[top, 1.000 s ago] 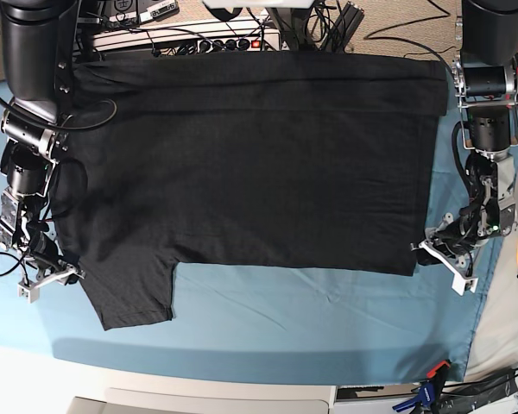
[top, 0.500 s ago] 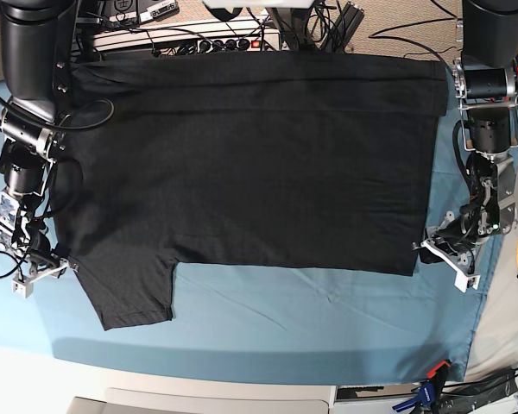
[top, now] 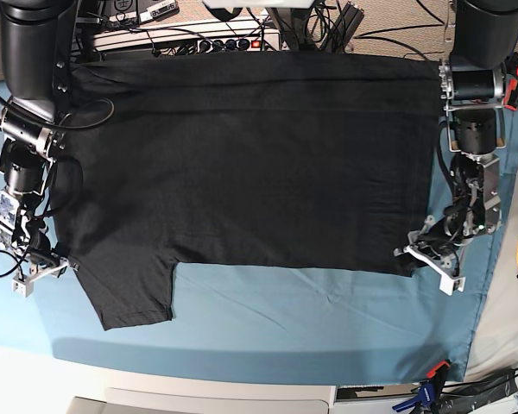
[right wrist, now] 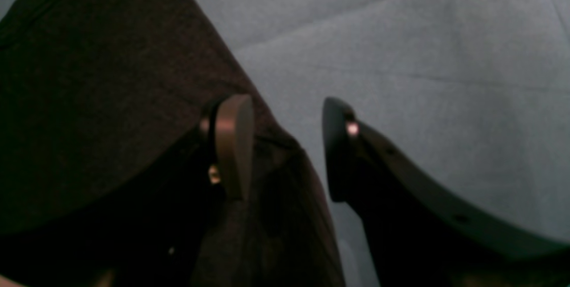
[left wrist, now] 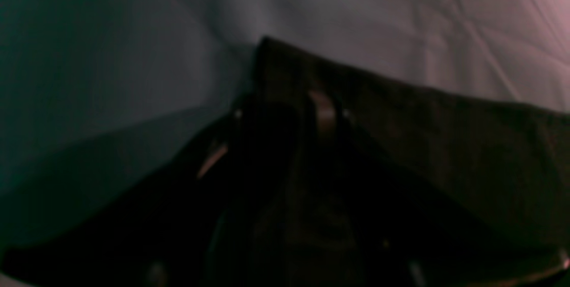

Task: Fold the T-shirt properly
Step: 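Grasp the black shirt's hem corners with both grippers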

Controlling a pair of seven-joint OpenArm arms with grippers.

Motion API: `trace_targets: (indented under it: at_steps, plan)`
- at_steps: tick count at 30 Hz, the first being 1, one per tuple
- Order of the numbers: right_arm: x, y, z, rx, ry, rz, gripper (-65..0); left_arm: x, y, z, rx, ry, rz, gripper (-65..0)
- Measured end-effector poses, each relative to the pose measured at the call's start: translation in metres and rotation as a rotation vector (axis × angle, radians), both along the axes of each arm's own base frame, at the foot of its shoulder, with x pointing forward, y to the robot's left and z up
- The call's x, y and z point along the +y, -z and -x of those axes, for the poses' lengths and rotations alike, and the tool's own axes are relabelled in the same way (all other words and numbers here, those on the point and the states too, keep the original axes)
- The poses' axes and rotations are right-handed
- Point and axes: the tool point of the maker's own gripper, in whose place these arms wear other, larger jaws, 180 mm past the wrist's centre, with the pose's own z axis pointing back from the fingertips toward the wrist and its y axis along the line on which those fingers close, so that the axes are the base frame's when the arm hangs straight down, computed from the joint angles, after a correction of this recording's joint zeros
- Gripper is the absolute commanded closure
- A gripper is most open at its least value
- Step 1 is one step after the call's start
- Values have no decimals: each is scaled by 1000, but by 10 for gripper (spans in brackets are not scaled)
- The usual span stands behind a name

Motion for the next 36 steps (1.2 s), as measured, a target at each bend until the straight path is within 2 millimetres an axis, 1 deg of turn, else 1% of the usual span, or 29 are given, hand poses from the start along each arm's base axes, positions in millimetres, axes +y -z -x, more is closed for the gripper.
trace_targets:
  at_steps: [2, 5, 6, 8, 9, 12, 17, 23, 27, 30, 32, 36]
  plan:
    - [0, 7, 5, 5, 0, 3, -258, -4, -1, -1, -7, 10, 7, -209]
    - [-1, 19, 14, 19, 0, 9, -258, -5, -1, 0, -8, 18, 8, -201]
    - [-2, 22, 17, 19, 2, 12, -258, -5, -1, 0, -8, 18, 7, -168]
    - [-2, 26, 20, 10, 3, 18, -257, -5, 0, 0, -5, 18, 4, -48]
    - [-3, 27, 20, 7, 3, 20, -257, -5, 1, 1, 0, 18, 4, 0]
    - [-4, 27, 21, 4, 7, 23, -231, -5, 2, 2, 2, 17, 5, 0]
    - [-5, 26, 20, -12, 12, 30, -232, -5, 2, 2, 2, 17, 5, 0]
    - [-9, 19, 15, -53, 27, 47, -237, -5, 2, 2, 2, 17, 5, 0]
    - [-6, 8, 5, -110, 60, -18, -326, -5, 2, 2, 2, 17, 5, 0]
    - [-3, -2, -3, -141, 58, -38, -327, -5, 2, 2, 2, 18, 5, 0]
    - [-2, -5, -6, -159, 67, -58, -327, -5, 2, 2, 2, 18, 4, 0]
    - [0, -3, -5, -152, 71, -76, -327, -4, 2, 2, 3, 19, 1, 0]
